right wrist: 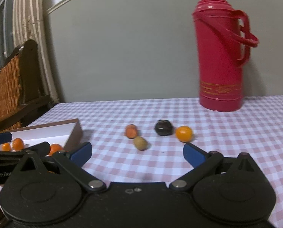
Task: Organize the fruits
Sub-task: 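Withdraw both open grippers from the box toward the remaining fruit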
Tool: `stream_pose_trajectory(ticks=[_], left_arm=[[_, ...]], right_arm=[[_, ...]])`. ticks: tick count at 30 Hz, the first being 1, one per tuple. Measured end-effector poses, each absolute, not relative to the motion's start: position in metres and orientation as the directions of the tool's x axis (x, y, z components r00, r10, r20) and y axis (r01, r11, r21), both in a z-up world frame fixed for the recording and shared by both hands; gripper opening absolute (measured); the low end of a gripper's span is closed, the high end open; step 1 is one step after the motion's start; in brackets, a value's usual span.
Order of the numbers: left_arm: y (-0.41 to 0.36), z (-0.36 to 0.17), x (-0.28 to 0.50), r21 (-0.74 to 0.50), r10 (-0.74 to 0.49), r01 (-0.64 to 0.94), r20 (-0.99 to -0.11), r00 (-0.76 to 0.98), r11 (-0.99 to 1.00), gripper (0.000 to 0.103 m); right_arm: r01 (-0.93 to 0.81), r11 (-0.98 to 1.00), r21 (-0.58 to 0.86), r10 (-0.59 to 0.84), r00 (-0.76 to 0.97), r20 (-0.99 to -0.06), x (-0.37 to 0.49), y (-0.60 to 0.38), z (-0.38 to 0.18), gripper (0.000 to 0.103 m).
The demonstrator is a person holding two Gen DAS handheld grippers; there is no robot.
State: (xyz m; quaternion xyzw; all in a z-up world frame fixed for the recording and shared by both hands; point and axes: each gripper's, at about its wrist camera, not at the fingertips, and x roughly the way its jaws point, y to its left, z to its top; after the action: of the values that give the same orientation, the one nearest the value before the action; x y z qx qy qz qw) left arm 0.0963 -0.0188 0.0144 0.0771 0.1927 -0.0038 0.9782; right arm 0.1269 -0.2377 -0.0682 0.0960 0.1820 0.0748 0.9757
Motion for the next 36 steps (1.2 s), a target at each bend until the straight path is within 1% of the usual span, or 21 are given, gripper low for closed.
stream_pose_trajectory(ticks=[12,16,25,31,36], left_arm=[[-0.069,0.005,0.111,0.113,-0.077,0.138,-0.424,0.902,0.984,0.103],[-0.083,0.0,0.117,0.118,-0.083,0.148,-0.435,0.897,0.982,0.103],[-0.101,-0.01,0.135,0.089,-0.09,0.151,-0.481,0.872,0.985,0.103],[-0.108,-0.015,0.142,0.09,-0.099,0.164,-0.498,0.862,0.982,0.103],[-0.113,-0.018,0.15,0.091,-0.099,0.167,-0.504,0.858,0.982,0.103]], right_arm=[[-0.017,0.97,0.243,0.105,0.93,-0.352,0.131,-0.277,-0.075,0.097],[0.0,0.969,0.247,0.09,0.931,-0.354,0.132,-0.286,-0.077,0.097],[0.042,0.966,0.255,0.056,0.929,-0.365,0.136,-0.307,-0.082,0.097],[0.059,0.96,0.272,0.049,0.927,-0.372,0.142,-0.315,-0.084,0.097],[0.065,0.964,0.259,0.037,0.928,-0.371,0.149,-0.316,-0.085,0.096]])
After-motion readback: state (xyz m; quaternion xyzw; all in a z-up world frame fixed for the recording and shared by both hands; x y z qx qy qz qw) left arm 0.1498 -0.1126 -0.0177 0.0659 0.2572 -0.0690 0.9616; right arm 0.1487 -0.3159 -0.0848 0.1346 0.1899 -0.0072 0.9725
